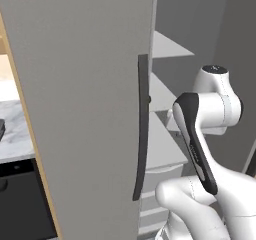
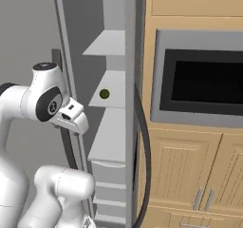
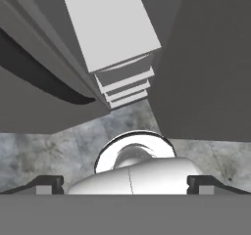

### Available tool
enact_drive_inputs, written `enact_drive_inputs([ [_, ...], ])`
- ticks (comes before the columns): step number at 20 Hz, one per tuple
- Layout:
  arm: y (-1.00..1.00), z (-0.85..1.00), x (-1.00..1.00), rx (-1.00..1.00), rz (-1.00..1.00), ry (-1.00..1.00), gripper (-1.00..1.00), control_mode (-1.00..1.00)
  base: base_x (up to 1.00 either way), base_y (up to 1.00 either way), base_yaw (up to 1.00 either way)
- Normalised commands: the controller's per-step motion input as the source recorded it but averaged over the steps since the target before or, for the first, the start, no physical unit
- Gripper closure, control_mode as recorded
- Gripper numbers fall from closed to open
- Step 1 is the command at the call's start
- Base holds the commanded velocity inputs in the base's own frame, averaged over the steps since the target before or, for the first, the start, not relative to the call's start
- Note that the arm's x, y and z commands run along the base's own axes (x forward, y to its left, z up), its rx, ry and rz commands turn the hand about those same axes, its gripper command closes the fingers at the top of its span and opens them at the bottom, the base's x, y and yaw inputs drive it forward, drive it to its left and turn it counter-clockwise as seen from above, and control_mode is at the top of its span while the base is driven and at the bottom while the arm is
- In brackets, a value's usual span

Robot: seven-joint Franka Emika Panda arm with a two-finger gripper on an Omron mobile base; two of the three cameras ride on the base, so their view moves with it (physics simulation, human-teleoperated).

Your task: Take the lime and squash out of the freezer and place them in the tupperware container on the counter. Then put the tupperware containing the vegetables back in the freezer.

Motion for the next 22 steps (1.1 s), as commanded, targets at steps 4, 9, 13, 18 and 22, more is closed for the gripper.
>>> enact_drive_inputs([
  [4,0.0,0.0,0.0,0.0,0.0,0.0,-1.0,1.0,0.73,-0.15,0.0],
  [9,0.0,0.0,0.0,0.0,0.0,0.0,-1.0,1.0,0.98,-0.28,0.04],
  [13,0.0,0.0,0.0,0.0,0.0,0.0,-1.0,1.0,0.87,-0.21,0.05],
  [18,-0.28,0.0,0.28,0.02,0.04,-0.01,-1.0,-1.0,0.18,-0.11,0.03],
  [22,-0.48,0.0,0.71,0.02,0.03,-0.1,-1.0,-1.0,0.0,0.0,0.0],
])
